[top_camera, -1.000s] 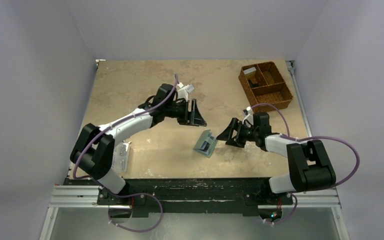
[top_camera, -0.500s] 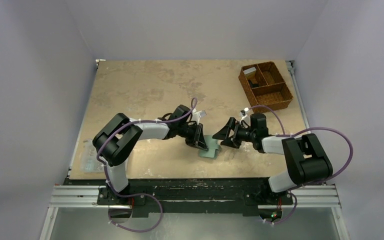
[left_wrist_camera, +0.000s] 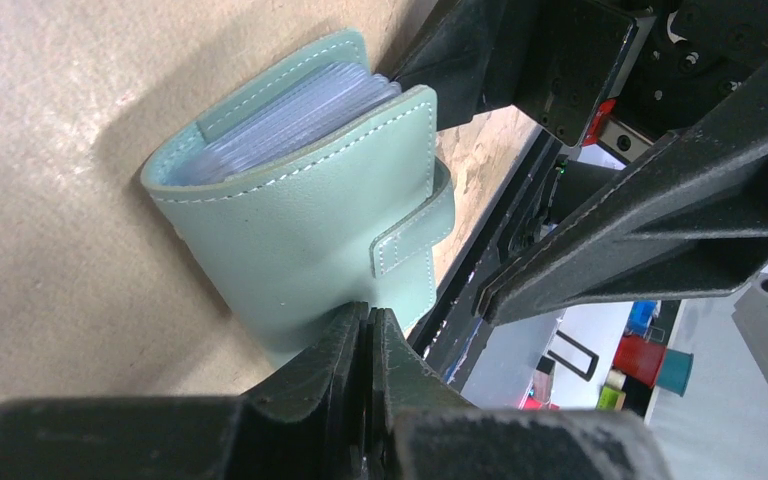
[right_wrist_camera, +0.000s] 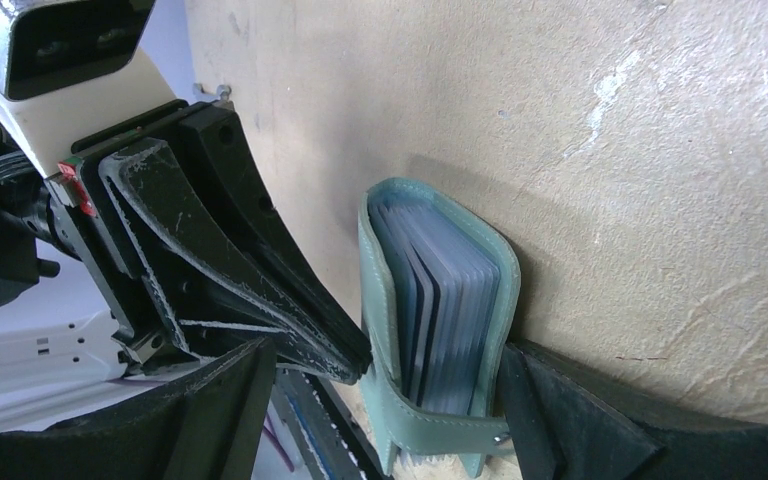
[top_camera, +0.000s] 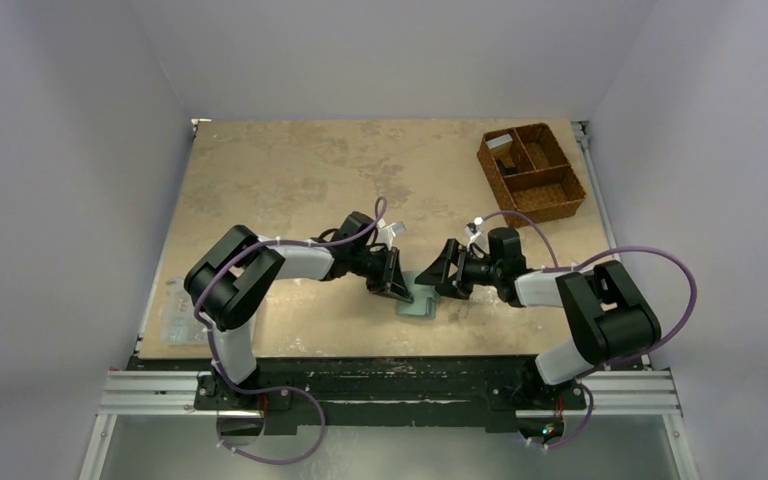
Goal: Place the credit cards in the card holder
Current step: Close the card holder at the center of the board.
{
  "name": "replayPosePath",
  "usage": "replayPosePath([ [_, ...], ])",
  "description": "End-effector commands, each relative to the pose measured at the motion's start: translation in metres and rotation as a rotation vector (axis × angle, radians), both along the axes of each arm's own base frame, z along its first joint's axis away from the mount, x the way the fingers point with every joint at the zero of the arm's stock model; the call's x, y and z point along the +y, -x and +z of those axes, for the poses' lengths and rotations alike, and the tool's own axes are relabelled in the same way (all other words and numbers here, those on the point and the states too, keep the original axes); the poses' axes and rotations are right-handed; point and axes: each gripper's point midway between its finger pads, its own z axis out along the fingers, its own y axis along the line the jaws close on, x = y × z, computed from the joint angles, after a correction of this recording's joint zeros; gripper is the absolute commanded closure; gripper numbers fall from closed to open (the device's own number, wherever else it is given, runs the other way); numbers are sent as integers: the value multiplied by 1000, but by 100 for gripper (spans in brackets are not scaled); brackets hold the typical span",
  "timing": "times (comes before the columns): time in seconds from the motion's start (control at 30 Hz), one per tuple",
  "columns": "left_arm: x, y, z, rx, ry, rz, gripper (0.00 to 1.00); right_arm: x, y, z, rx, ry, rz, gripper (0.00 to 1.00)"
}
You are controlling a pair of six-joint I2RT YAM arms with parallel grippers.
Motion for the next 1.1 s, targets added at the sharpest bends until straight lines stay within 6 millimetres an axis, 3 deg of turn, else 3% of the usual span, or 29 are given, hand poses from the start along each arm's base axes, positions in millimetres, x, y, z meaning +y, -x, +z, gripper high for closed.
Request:
replayPosePath([
  [0.0, 27, -6, -35, -1, -134, 76, 99, 1, 21, -22, 89, 53, 56, 13],
  [0.13, 24, -5, -32, 2, -108, 72, 99, 12, 16, -13, 71, 0, 42, 21],
  [0.27, 14, -3, -17, -8, -53, 40, 99, 19, 2, -4, 9, 71, 42, 31],
  [0.37, 14, -3, -6, -29, -32, 31, 95, 21, -6, 2, -39, 141, 54, 49],
  [0.47, 20, -9, 8, -75, -40, 43, 88, 21, -14, 10, -85, 188, 66, 76],
  [0.53, 30, -19, 23, -119, -44, 75, 84, 16, -21, 17, -132, 244, 79, 89],
  [0.67, 72, -42, 45, -189, -104, 196, 76, 7, -50, 56, -324, 425, 96, 100],
  [0.8, 136, -68, 61, -233, -191, 383, 73, 5, -69, 78, -467, 697, 70, 100],
  [0.97, 205, -84, 70, -222, -214, 651, 72, 23, -56, 65, -541, 1113, 73, 92],
  [1.07, 222, -85, 73, -221, -191, 726, 71, 43, -36, 53, -592, 1270, 96, 89],
])
